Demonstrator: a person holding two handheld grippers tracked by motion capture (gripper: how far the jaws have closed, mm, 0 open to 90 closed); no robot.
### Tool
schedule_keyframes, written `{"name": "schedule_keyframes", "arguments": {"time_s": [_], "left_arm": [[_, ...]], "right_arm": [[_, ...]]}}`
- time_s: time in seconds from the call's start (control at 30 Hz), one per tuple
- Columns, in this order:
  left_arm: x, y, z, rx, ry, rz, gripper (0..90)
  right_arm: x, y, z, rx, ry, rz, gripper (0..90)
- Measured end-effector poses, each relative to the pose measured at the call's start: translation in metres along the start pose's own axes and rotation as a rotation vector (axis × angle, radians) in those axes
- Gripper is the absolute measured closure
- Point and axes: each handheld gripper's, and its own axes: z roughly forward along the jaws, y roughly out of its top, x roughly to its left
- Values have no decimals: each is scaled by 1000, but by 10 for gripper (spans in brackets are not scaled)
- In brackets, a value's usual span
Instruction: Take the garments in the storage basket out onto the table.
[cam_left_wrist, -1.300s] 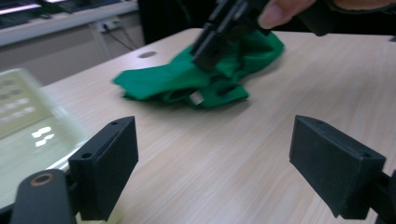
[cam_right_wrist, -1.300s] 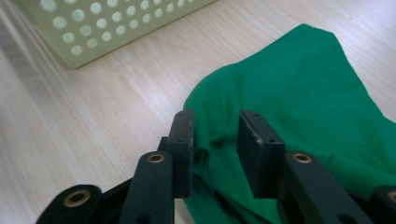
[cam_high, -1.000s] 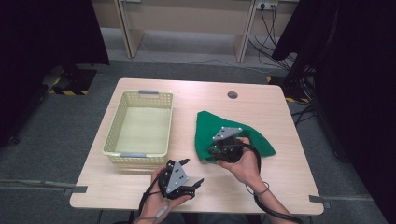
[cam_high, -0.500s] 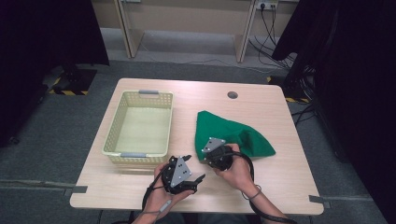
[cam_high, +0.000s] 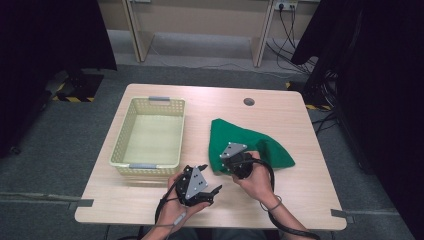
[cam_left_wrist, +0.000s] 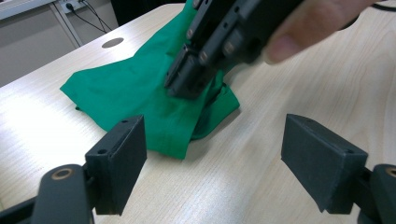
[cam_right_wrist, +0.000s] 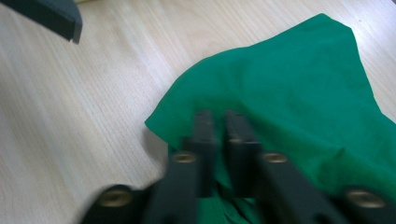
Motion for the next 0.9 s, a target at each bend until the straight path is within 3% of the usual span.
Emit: {"name": "schedule_keyframes", "arguments": {"time_s": [0.03,0.17,0.5,0.6,0.73,0.9], "left_arm": [[0,0,0,0,0,0,214],[0,-1,-2,0,1,0,213],[2,-3,-7,2,11,1,211],[2,-4,-8,0,12,-2,210],[3,-4,-9,-8,11,-12,209],[4,1,-10,-16,7,-6,208]], "right_arm": [[0,0,0,0,0,0,802],[6,-5,3,2,12,-25,628],[22,-4,15,20,-13,-109,594],[22,-4,17,26,-22,-114,671],[20,-4,16,27,-14,-63,844],[13,-3,7,-14,29,10,871]]}}
